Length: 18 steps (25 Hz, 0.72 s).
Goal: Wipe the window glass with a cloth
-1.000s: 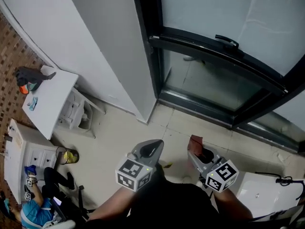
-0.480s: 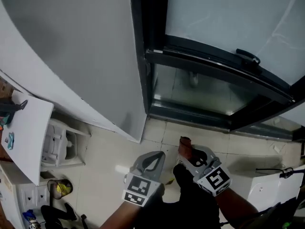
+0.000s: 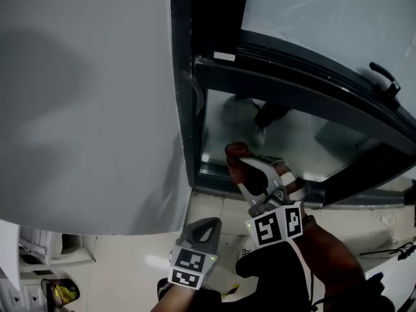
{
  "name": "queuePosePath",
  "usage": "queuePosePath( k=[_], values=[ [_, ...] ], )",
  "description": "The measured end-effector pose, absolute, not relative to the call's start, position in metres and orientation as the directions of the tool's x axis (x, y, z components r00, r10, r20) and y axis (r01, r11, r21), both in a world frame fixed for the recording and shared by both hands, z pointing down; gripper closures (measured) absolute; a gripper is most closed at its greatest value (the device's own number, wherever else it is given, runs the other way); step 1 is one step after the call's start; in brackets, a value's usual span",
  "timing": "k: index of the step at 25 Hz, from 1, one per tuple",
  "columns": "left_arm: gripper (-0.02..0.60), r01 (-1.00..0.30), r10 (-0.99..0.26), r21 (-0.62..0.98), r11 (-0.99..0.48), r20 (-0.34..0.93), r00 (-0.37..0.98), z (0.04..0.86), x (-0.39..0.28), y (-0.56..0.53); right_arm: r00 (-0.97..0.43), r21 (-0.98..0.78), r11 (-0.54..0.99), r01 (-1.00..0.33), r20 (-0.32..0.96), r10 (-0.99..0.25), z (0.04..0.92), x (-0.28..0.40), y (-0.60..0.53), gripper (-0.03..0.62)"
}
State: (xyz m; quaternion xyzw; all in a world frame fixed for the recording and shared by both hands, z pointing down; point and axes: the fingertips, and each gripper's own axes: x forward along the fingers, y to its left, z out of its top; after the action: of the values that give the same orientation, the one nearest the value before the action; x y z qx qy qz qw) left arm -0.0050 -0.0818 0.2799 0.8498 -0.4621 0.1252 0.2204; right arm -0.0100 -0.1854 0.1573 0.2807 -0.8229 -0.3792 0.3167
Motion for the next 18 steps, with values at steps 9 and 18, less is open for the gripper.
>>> queuePosePath(
  k=[9,18],
  values=[
    [0.565,-0.833,-0.764,0.224,-0.506,0.332,0.553,0.401,-0.002,-0.138,-0.542,0.999,-0.041,-0.029,-0.05,-0.839,0.165,-0.04,-0.292,0.514],
    [0.565,-0.845,-0.78,0.203,-0.494,0.325,0.534,0.461,-0.015,-0.157,-0.486,0.954,-0.289,0.083,-0.214,-0.847,0.129,-0.071,-0.341,0.514]
  ],
)
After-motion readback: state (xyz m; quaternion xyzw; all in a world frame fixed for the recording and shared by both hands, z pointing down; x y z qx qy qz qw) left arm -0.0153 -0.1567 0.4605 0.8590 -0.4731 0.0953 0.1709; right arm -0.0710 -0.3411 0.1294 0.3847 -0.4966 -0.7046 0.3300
